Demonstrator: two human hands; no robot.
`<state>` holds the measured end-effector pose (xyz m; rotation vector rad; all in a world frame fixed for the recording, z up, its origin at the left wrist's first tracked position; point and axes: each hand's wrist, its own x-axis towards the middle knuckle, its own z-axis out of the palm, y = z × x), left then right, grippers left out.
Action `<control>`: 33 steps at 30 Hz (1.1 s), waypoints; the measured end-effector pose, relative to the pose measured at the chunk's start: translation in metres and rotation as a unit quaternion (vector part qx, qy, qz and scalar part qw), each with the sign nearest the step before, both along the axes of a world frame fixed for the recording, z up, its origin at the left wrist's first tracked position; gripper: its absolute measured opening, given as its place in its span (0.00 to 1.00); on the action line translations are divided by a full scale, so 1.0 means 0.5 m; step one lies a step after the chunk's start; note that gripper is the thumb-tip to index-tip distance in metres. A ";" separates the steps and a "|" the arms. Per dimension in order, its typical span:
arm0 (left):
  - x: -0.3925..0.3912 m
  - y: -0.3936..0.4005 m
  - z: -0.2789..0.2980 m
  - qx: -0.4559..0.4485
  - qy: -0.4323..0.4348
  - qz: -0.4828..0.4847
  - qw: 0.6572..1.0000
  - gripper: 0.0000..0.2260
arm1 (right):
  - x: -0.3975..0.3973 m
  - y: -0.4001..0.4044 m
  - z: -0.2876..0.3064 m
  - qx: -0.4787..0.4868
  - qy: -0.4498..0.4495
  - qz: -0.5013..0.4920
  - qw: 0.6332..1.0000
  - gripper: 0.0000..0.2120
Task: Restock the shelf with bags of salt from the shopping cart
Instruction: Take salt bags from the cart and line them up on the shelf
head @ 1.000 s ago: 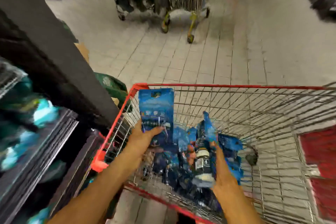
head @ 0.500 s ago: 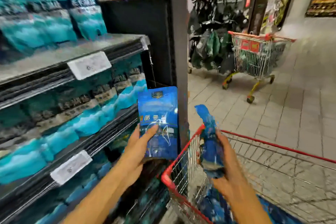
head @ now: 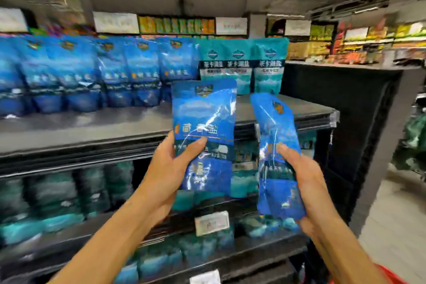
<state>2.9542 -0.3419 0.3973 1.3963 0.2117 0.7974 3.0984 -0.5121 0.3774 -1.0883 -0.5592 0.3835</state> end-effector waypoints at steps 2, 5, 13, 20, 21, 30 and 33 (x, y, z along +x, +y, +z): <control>-0.050 0.042 0.043 0.023 -0.012 0.058 0.998 0.20 | -0.014 0.063 0.048 0.013 -0.033 0.009 0.999 0.11; -0.129 0.121 0.102 0.031 -0.010 0.134 0.990 0.18 | -0.042 0.175 0.124 0.004 -0.110 -0.006 0.994 0.11; -0.346 0.385 0.201 0.015 0.032 0.230 0.973 0.14 | -0.148 0.508 0.250 -0.024 -0.190 0.131 0.973 0.03; -0.468 0.612 0.225 -0.021 0.022 0.244 0.969 0.18 | -0.270 0.771 0.261 -0.049 -0.194 0.198 0.959 0.17; -0.478 0.640 0.223 -0.020 0.021 0.242 0.970 0.19 | -0.287 0.801 0.258 -0.056 -0.185 0.203 0.960 0.19; -0.480 0.798 0.201 0.018 0.076 0.214 0.974 0.17 | -0.359 0.963 0.253 -0.104 -0.241 0.145 0.954 0.17; -0.496 0.824 0.198 0.118 0.196 0.226 0.947 0.13 | -0.350 0.972 0.234 -0.205 -0.403 0.076 0.889 0.24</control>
